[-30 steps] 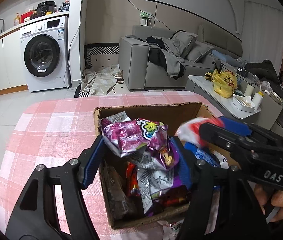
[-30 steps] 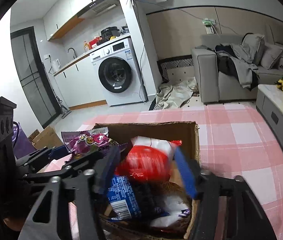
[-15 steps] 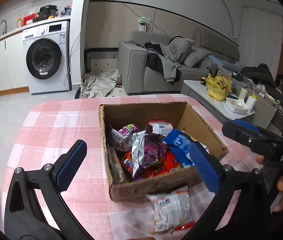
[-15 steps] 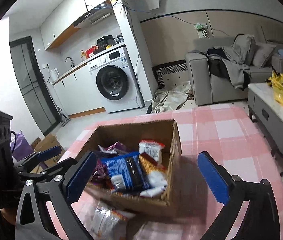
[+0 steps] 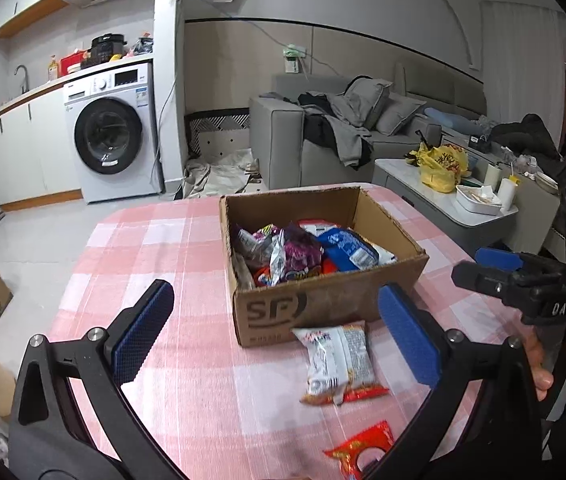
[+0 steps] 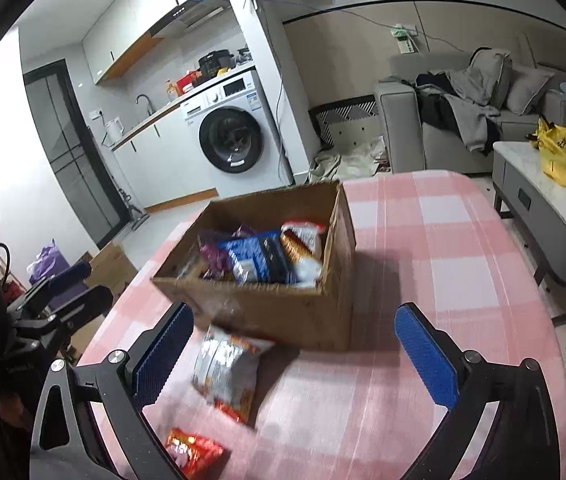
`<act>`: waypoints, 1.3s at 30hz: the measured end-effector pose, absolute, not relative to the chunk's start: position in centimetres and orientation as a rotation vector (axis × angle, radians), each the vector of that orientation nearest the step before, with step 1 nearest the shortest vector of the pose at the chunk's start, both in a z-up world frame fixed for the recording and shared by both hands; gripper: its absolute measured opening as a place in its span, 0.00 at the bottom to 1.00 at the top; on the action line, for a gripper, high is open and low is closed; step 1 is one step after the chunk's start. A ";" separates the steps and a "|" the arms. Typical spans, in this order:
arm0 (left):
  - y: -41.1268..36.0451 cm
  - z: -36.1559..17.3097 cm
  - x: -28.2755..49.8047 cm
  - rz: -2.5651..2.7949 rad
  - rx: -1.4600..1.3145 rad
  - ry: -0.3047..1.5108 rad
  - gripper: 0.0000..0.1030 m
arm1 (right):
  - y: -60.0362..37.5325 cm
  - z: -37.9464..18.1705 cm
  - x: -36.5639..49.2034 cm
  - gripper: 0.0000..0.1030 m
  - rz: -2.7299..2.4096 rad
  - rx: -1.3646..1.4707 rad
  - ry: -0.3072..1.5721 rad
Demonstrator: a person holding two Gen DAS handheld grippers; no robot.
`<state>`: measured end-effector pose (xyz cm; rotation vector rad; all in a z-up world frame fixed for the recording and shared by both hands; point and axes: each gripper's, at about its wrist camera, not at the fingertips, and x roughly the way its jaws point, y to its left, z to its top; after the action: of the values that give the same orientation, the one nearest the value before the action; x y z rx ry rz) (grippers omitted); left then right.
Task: Organize snacks
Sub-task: 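Withdraw both tools toward the white chip bag and red Oreo pack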
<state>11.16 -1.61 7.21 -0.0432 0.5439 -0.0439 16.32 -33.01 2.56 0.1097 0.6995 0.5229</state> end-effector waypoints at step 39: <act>-7.4 -3.0 5.4 -0.178 0.027 0.858 0.99 | -30.3 -2.6 12.7 1.00 0.575 -0.162 0.849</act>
<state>5.39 -7.45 -2.96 0.0272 0.8576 -0.1782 12.72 -30.28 -2.59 -0.1615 0.8490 0.5750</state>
